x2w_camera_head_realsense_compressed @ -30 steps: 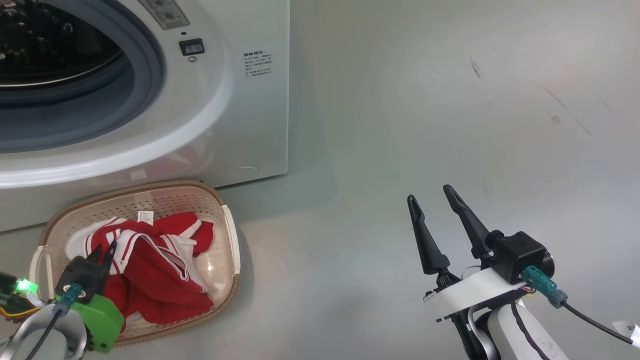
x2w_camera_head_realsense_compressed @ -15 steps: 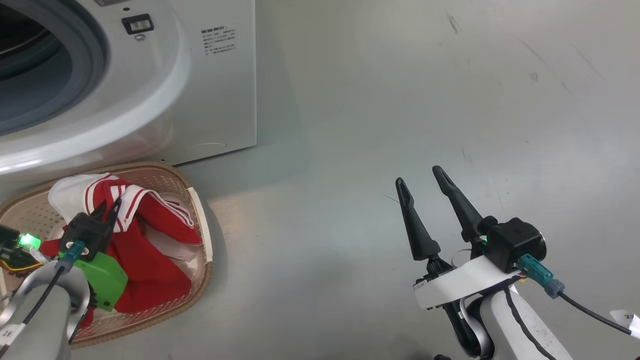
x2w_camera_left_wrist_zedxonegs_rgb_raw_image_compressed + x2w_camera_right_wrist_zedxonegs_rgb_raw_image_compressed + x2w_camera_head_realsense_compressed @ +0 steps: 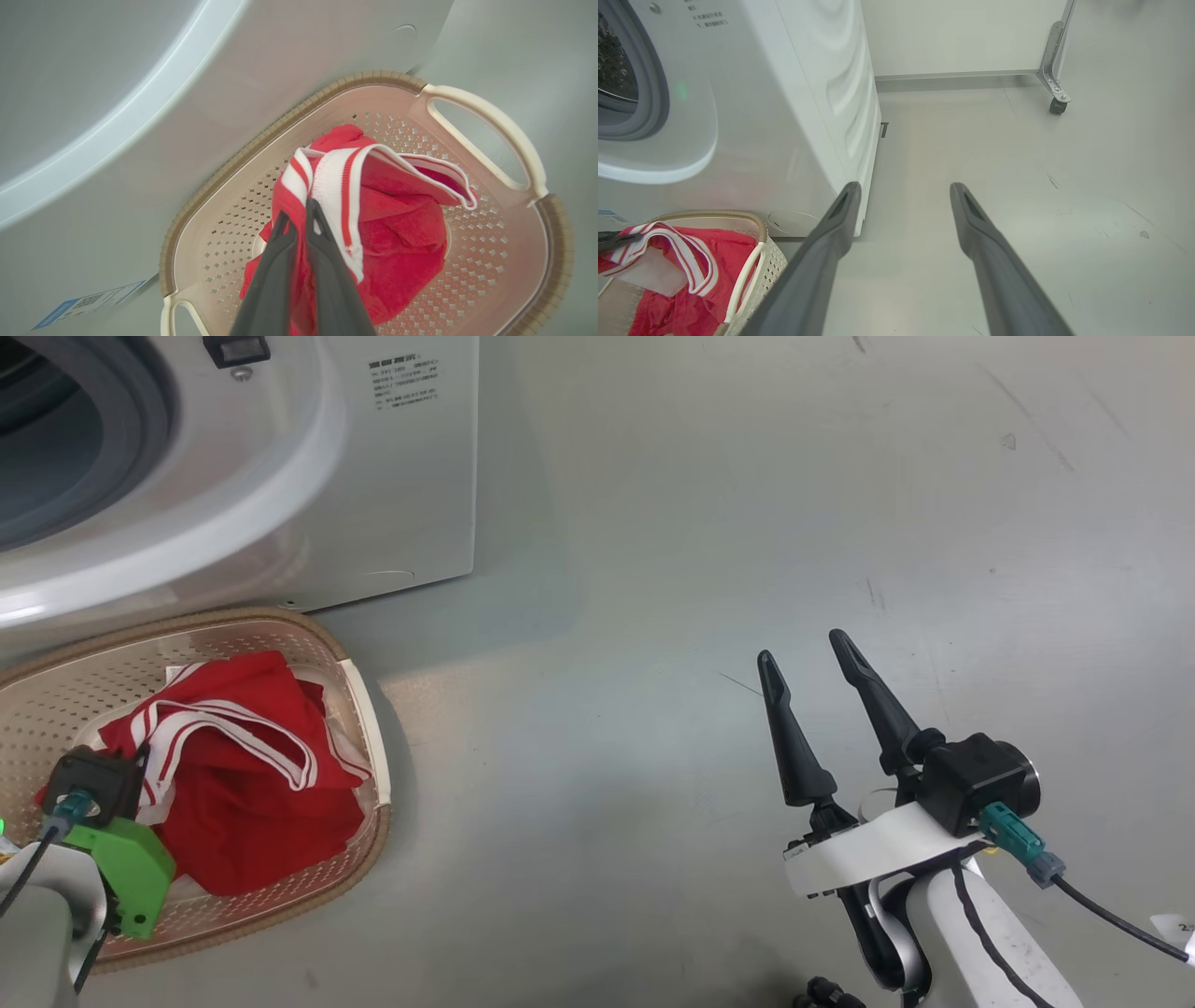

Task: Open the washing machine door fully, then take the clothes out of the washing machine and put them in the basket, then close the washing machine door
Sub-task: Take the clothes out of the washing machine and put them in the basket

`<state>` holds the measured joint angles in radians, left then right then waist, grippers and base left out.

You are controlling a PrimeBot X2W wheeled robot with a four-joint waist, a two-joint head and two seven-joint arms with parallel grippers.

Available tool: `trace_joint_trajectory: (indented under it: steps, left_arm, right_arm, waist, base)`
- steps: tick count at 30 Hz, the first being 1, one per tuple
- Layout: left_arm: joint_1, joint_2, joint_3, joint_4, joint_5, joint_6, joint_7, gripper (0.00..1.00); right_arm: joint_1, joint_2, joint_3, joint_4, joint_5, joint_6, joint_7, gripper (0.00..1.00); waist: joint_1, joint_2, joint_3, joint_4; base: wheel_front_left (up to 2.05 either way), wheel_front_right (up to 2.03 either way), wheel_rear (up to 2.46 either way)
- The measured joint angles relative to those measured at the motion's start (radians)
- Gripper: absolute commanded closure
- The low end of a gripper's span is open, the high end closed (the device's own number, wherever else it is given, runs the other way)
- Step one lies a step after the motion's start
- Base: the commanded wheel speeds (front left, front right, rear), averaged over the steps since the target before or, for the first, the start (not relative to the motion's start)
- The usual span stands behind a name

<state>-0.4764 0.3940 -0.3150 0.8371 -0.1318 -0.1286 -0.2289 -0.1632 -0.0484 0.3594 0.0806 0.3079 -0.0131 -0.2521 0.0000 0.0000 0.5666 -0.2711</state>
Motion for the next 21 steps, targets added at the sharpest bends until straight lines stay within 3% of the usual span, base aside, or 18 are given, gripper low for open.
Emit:
trace_joint_trajectory:
  steps: [8, 17, 18, 19, 20, 21]
  left_arm:
    - [-0.030, -0.002, 0.017, 0.105, -0.012, 0.000, 0.040, 1.00]
    - [-0.082, -0.044, 0.057, 0.177, -0.077, 0.000, 0.052, 1.00]
    - [-0.087, -0.047, 0.059, 0.184, -0.081, 0.000, 0.052, 0.94]
    - [-0.091, -0.051, 0.063, 0.191, -0.084, 0.000, 0.052, 0.75]
    - [-0.093, -0.058, 0.066, 0.200, -0.093, 0.000, 0.052, 0.75]
    - [-0.094, -0.064, 0.066, 0.209, -0.097, 0.000, 0.057, 0.27]
  right_arm:
    - [-0.010, 0.000, -0.004, -0.004, -0.022, -0.009, 0.000, 0.00]
    - [-0.017, 0.000, -0.003, -0.007, -0.032, -0.009, 0.000, 0.00]
    - [-0.017, 0.000, -0.003, -0.007, -0.035, -0.009, 0.000, 0.00]
    - [-0.017, 0.000, -0.003, -0.006, -0.037, -0.009, 0.000, 0.00]
    - [-0.017, 0.000, -0.003, -0.006, -0.037, -0.009, 0.000, 0.00]
    - [-0.017, 0.000, -0.003, -0.006, -0.037, -0.009, 0.000, 0.00]
  waist:
    - [0.0000, 0.0000, 0.020, 0.024]
    - [0.0000, 0.0000, 0.034, 0.041]
    - [0.0000, 0.0000, 0.034, 0.042]
    - [0.0000, 0.0000, 0.035, 0.043]
    - [0.0000, 0.0000, 0.034, 0.044]
    - [0.0000, 0.0001, 0.034, 0.045]
  base:
    - [0.00, 0.00, 0.00]
    - [0.00, 0.00, 0.00]
    - [0.00, 0.00, 0.00]
    - [0.00, 0.00, 0.00]
    - [0.00, 0.00, 0.00]
    - [0.00, 0.00, 0.00]
